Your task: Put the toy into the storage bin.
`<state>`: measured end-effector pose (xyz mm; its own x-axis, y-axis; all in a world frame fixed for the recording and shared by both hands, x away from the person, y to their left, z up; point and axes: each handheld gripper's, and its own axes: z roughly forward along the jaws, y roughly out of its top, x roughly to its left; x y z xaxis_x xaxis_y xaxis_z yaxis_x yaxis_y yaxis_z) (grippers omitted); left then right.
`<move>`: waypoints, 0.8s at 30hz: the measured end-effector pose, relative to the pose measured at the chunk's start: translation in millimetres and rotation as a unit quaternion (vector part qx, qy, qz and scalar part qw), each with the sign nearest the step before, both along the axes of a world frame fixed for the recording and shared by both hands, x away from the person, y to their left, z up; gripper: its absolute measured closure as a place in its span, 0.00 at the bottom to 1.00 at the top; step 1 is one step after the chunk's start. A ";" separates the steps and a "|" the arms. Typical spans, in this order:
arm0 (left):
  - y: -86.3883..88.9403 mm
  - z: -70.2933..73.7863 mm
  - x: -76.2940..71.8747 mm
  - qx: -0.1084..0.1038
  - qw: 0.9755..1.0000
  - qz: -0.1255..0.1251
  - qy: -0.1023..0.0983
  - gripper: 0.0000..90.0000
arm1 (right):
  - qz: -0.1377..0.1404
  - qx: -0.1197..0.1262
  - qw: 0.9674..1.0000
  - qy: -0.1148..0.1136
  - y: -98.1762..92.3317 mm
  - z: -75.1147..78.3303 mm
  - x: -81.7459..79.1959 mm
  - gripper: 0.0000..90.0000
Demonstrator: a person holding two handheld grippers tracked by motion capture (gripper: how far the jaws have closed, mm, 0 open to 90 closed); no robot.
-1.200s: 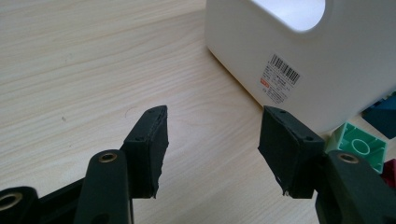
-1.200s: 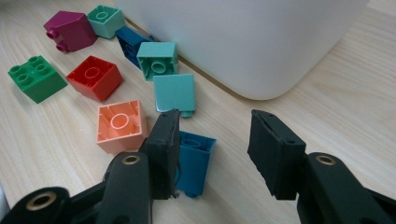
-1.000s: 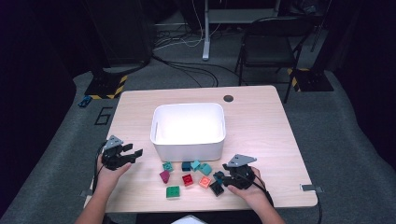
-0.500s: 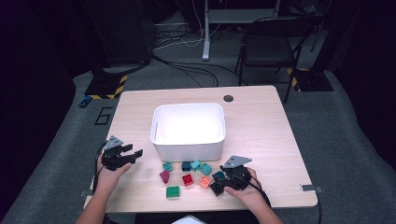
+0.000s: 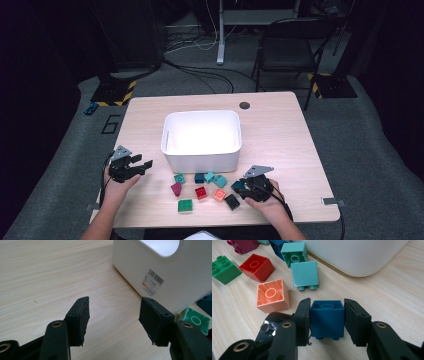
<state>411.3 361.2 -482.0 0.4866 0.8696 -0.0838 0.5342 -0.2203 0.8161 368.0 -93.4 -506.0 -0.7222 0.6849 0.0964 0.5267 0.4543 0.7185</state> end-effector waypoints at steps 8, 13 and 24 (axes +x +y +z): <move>-1.3 0.0 -0.3 0.002 1.000 -0.004 0.001 0.46 | -0.005 -0.003 1.000 -0.011 -2.0 8.3 -1.2 0.65; -1.0 0.1 -0.5 0.002 1.000 -0.004 0.000 0.46 | -0.005 -0.005 1.000 -0.019 -1.8 13.2 -2.6 0.65; -3.3 0.4 -1.8 0.005 1.000 -0.003 0.001 0.46 | 0.002 0.000 1.000 -0.029 -5.4 32.0 -2.7 0.65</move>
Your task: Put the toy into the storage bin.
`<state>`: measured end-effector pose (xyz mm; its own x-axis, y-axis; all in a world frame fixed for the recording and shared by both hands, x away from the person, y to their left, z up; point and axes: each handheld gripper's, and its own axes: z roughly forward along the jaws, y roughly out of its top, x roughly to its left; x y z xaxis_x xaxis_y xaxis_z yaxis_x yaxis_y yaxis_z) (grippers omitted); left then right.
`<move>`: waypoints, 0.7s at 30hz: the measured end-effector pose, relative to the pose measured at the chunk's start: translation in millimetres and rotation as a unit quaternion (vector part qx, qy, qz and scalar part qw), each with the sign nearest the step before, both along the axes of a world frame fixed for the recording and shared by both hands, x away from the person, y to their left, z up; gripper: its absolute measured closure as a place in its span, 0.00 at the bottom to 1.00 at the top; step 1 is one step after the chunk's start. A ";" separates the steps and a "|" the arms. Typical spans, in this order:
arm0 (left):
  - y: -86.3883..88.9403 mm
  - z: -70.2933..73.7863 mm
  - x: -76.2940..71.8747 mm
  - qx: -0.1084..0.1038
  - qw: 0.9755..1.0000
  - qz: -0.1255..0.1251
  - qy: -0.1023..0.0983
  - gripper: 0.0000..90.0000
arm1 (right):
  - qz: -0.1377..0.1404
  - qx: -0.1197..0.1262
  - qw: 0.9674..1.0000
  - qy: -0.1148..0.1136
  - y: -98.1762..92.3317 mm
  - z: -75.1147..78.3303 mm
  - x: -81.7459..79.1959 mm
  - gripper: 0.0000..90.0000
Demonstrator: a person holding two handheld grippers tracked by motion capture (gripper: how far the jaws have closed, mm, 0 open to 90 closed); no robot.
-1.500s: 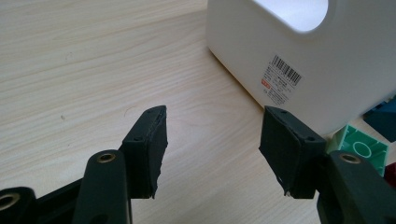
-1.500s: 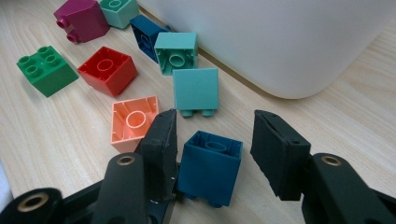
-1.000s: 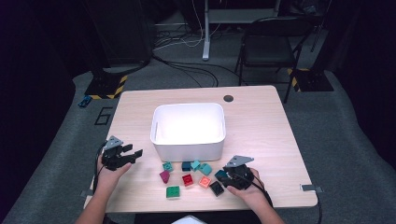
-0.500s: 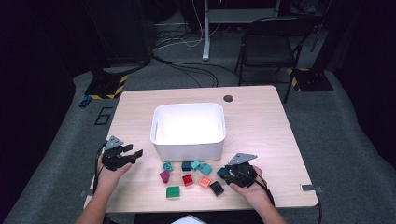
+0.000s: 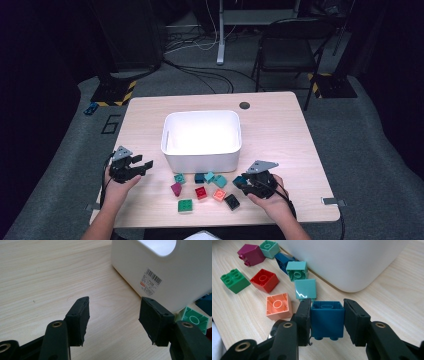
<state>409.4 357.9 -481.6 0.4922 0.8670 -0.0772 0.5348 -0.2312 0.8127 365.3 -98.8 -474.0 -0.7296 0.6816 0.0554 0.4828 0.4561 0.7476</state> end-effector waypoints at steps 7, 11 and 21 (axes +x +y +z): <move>-2.5 -0.4 -0.1 0.003 1.000 -0.003 0.001 0.46 | 0.003 0.006 1.000 -0.003 -6.4 19.4 1.0 0.65; -2.1 -1.0 0.1 0.000 1.000 -0.001 -0.004 0.46 | 0.006 0.006 1.000 -0.011 -7.8 35.3 0.9 0.65; -1.4 -0.2 -0.2 0.002 1.000 -0.004 0.001 0.46 | 0.020 0.019 0.999 -0.022 -7.7 73.8 4.5 0.65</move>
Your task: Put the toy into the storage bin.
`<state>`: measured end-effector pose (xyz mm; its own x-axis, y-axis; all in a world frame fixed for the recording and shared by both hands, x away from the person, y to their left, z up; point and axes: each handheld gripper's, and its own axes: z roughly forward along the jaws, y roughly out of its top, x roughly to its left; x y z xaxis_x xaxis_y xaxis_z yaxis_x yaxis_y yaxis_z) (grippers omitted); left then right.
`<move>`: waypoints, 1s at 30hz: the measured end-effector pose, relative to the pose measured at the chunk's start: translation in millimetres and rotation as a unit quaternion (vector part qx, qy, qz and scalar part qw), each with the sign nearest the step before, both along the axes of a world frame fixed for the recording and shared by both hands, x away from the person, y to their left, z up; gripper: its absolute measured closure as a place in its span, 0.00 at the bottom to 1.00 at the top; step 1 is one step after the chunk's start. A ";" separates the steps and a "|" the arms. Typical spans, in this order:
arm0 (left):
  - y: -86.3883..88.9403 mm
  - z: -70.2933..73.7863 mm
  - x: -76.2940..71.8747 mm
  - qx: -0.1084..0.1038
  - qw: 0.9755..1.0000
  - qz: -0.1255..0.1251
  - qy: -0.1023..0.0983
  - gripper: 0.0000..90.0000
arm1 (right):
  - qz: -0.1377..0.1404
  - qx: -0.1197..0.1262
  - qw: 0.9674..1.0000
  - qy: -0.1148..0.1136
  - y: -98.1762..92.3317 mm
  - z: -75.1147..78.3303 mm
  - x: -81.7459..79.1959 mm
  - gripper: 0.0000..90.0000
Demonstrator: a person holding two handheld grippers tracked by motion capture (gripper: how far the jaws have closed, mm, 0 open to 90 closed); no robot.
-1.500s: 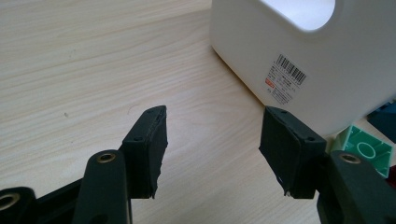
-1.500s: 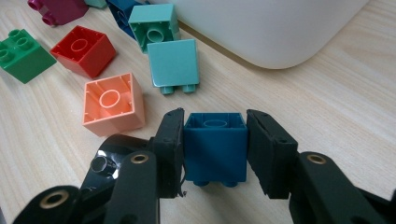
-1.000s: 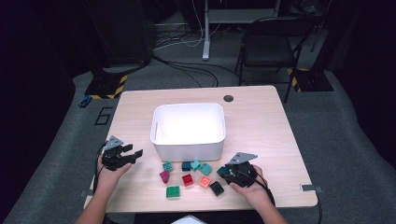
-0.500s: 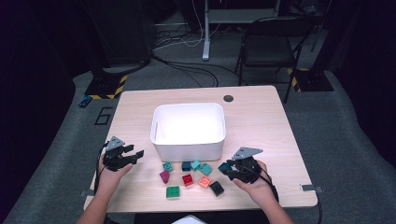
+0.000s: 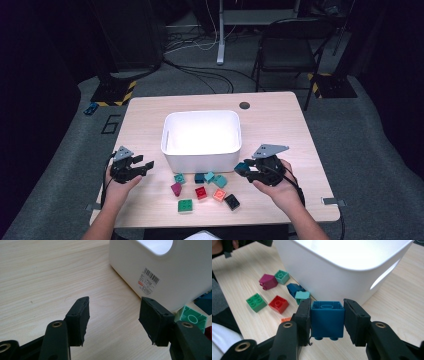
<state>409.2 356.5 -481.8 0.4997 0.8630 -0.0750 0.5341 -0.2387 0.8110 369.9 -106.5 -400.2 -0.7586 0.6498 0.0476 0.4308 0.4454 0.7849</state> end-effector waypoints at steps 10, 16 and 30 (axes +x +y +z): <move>-0.1 0.0 0.0 -0.002 1.000 -0.002 0.002 0.46 | 0.009 0.009 1.000 -0.014 3.6 34.9 7.2 0.65; 0.4 -0.1 0.3 -0.002 1.000 -0.002 0.003 0.46 | 0.015 0.016 1.000 -0.021 8.8 51.0 15.6 0.65; 1.6 -1.0 1.3 -0.004 1.000 -0.001 0.002 0.46 | 0.038 0.020 0.999 -0.029 52.0 66.4 44.2 0.65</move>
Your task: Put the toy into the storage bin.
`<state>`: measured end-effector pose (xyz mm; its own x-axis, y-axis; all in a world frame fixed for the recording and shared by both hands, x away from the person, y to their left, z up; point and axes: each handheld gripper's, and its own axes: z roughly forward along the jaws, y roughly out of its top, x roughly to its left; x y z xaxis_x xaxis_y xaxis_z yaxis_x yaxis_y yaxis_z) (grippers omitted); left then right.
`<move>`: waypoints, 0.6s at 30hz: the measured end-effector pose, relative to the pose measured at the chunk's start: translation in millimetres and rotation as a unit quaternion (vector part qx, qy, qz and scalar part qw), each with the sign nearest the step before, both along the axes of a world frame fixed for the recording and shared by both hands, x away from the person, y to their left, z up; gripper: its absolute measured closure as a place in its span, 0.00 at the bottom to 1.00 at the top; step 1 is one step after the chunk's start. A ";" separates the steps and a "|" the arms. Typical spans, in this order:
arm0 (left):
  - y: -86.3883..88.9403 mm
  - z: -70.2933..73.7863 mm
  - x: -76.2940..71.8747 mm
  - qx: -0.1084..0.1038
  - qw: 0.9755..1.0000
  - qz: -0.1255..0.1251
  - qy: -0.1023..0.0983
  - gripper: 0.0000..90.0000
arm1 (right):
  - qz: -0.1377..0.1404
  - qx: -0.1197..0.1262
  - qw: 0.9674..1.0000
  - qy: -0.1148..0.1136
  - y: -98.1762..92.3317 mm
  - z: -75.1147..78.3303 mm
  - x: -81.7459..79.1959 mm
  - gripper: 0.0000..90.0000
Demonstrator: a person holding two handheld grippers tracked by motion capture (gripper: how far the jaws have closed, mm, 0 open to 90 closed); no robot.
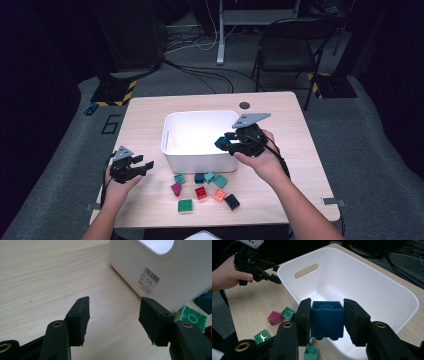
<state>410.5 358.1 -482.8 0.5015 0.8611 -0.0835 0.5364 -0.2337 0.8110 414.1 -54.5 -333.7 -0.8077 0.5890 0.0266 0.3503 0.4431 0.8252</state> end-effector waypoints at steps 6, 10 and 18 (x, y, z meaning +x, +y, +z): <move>3.2 0.1 0.3 -0.003 1.000 0.004 0.000 0.46 | 0.018 -0.014 1.000 -0.007 29.9 0.4 13.8 0.65; 4.5 0.1 0.6 -0.003 1.000 0.004 0.001 0.46 | 0.029 -0.012 1.000 -0.005 46.8 2.1 22.0 0.65; 6.4 -0.5 1.6 0.000 1.000 0.005 0.000 0.46 | 0.035 -0.004 0.999 -0.007 75.3 0.3 44.7 0.65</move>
<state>412.1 364.5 -483.3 0.4938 0.8656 -0.0829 0.5382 -0.2293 0.8110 458.8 20.8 -333.5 -0.8467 0.5320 0.0107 0.3076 0.4729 0.8256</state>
